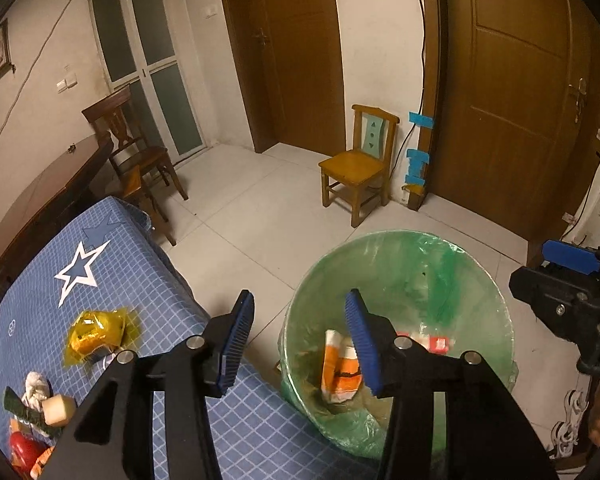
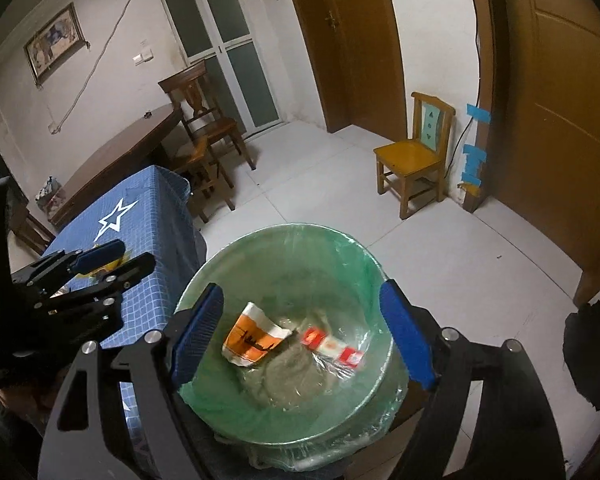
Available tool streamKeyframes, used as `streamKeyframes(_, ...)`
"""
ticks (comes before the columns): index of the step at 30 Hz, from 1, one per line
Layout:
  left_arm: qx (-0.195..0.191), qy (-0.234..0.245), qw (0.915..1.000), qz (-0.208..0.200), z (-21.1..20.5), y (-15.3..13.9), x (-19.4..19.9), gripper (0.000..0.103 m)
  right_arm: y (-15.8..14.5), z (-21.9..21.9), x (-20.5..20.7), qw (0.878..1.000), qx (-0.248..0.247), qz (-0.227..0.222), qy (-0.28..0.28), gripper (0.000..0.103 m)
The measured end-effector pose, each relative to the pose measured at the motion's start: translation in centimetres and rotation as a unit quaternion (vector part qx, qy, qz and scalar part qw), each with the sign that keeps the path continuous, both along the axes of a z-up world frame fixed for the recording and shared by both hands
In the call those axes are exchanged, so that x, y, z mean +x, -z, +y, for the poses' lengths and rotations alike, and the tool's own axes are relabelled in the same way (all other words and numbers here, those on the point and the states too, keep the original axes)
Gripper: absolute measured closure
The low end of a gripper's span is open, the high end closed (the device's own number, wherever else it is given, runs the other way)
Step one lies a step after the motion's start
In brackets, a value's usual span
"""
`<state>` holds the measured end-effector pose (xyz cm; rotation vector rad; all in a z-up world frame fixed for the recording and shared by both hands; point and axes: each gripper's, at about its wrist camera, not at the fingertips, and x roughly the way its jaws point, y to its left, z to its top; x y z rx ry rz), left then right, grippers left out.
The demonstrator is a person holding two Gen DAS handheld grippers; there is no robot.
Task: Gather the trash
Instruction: 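Carry both items over the green bin and open both tools to drop them, then move both tools back over the table toward the white medicine box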
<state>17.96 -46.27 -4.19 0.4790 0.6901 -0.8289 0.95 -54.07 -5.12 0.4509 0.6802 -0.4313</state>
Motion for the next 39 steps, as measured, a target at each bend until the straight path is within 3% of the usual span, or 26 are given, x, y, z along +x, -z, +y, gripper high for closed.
streamKeyframes(8,-0.014,-0.033,0.9993,-0.011,3.2,-0.7,-0.9,0.047,-0.3,1.4,-0.4,1.000,-0.023,-0.011,0.000,0.026)
streamKeyframes(15,-0.037,-0.078,0.9955,-0.037,8.8,-1.9,-2.0,0.038,-1.3,5.7,-0.1,0.996,-0.075,-0.057,-0.005,0.026)
streamKeyframes(21,-0.063,-0.139,0.9874,-0.040,17.0,-3.5,-1.9,0.036,-1.9,11.1,1.0,0.987,-0.106,-0.111,-0.042,0.026)
streamKeyframes(26,-0.091,-0.206,0.9739,-0.026,25.4,-5.0,-1.3,0.034,-2.1,15.8,3.3,0.981,-0.089,-0.130,-0.111,0.028)
streamKeyframes(30,-0.116,-0.273,0.9548,-0.008,33.5,-5.7,-0.9,0.033,-2.3,20.7,6.2,0.970,-0.060,-0.133,-0.195,0.031)
streamKeyframes(32,-0.127,-0.317,0.9400,-0.002,38.4,-6.0,-0.9,0.033,-2.3,23.3,7.3,0.962,-0.050,-0.133,-0.234,0.032)
streamKeyframes(35,-0.142,-0.386,0.9116,0.001,45.8,-6.3,-0.9,0.031,-2.2,28.3,9.4,0.943,-0.038,-0.126,-0.305,0.033)
streamKeyframes(39,-0.143,-0.477,0.8669,0.024,54.9,-4.7,-0.5,0.030,-1.6,34.0,11.1,0.921,-0.044,-0.108,-0.372,0.033)
